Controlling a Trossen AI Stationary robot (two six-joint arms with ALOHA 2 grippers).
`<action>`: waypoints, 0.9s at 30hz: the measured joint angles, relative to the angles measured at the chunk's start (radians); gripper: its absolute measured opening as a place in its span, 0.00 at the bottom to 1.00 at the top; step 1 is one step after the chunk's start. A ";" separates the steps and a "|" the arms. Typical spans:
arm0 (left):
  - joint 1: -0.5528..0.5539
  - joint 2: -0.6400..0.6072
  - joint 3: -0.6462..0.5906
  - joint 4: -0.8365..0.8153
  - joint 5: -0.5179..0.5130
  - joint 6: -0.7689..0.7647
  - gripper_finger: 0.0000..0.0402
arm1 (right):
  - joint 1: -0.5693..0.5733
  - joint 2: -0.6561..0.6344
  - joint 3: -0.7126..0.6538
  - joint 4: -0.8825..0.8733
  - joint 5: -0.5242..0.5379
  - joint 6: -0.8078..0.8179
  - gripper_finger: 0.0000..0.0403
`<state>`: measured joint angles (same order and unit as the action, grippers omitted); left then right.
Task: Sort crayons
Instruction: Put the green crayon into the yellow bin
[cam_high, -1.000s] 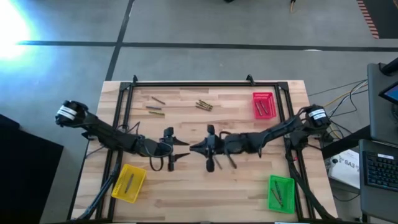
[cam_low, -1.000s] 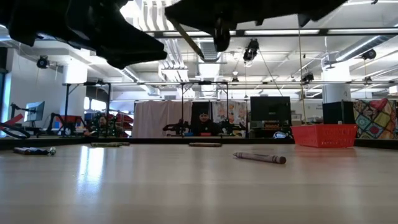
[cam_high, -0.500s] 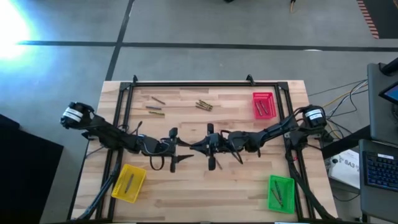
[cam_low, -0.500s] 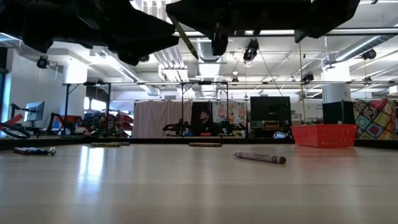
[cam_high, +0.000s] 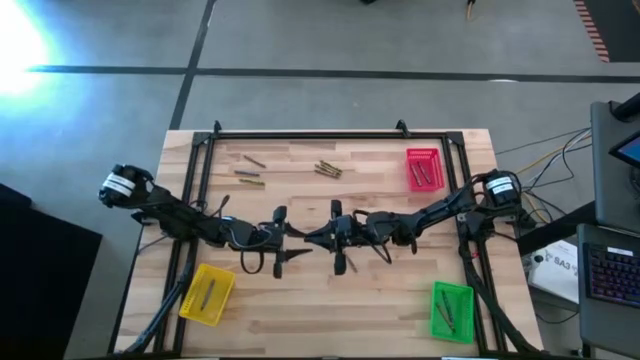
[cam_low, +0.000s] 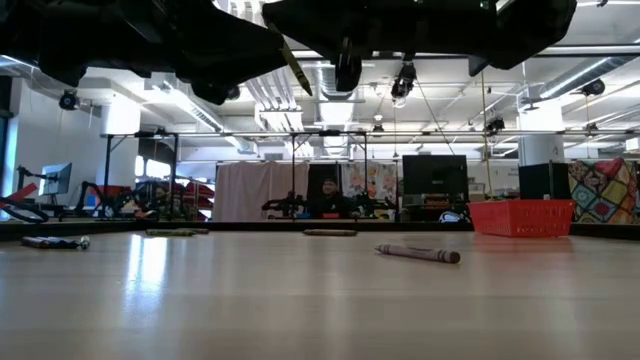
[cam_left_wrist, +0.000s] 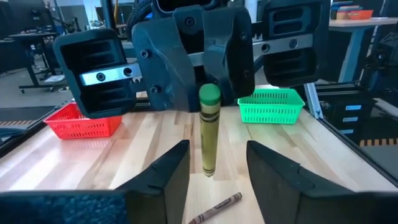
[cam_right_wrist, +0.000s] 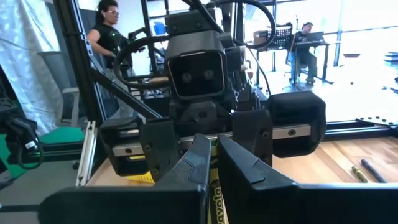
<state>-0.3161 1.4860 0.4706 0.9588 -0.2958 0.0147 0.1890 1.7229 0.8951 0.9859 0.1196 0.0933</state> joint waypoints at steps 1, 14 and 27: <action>0.000 0.000 0.000 0.000 0.000 0.000 0.33 | 0.000 0.000 0.000 0.000 0.000 0.000 0.03; 0.011 0.000 0.012 0.000 0.000 -0.001 0.28 | 0.000 0.000 0.000 0.009 -0.008 0.000 0.03; 0.011 0.000 0.020 -0.003 0.003 0.005 0.07 | -0.001 0.000 0.000 0.006 -0.020 0.021 0.03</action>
<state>-0.3046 1.4857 0.4904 0.9561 -0.2930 0.0196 0.1881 1.7229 0.8955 0.9921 0.0994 0.1145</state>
